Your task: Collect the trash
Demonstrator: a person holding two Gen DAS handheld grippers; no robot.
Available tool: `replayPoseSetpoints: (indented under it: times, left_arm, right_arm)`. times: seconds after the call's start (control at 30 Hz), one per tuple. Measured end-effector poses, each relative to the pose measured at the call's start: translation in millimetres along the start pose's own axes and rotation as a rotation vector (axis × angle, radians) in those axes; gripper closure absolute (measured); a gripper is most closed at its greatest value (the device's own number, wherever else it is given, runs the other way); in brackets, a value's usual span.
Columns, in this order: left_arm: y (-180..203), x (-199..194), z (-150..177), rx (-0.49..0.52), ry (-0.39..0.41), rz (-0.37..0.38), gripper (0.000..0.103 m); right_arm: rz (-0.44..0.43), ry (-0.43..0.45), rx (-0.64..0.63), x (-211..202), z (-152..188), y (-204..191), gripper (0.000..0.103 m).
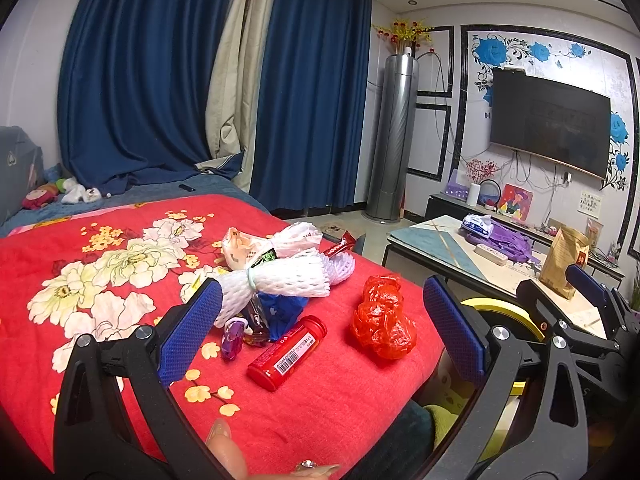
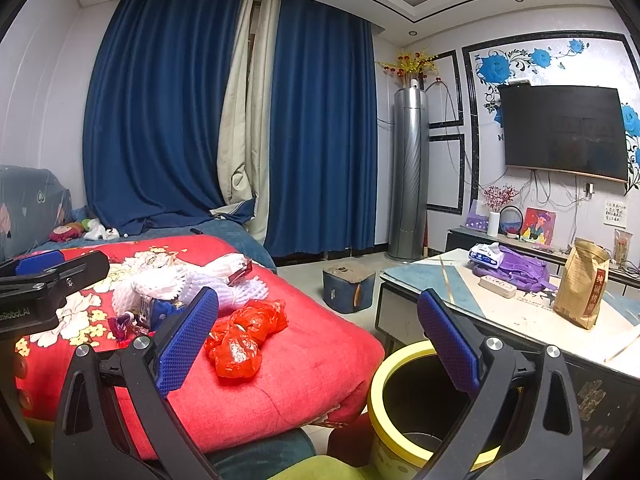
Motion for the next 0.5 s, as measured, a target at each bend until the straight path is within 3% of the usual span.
replayPoseSetpoints:
  times: [0.27, 0.5]
  left_arm:
    - [2, 0, 1, -0.009, -0.004, -0.002, 0.011]
    - [-18, 2, 4, -0.049, -0.013, -0.026, 0.011]
  right_arm:
    - [-0.009, -0.012, -0.003, 1, 2, -1, 0.006]
    - [-0.058, -0.046, -0.035, 7, 1, -12, 0.006]
Point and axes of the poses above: each gripper's, at about its wrist camera, not at the fingertips, and x roughly the way its jaws point, y to its right, z to its underside, the point moved 5 cm from there along x, roughly the way its jaws point, and after that the axes turned 8 degrees about z, right-handed, at the moved point
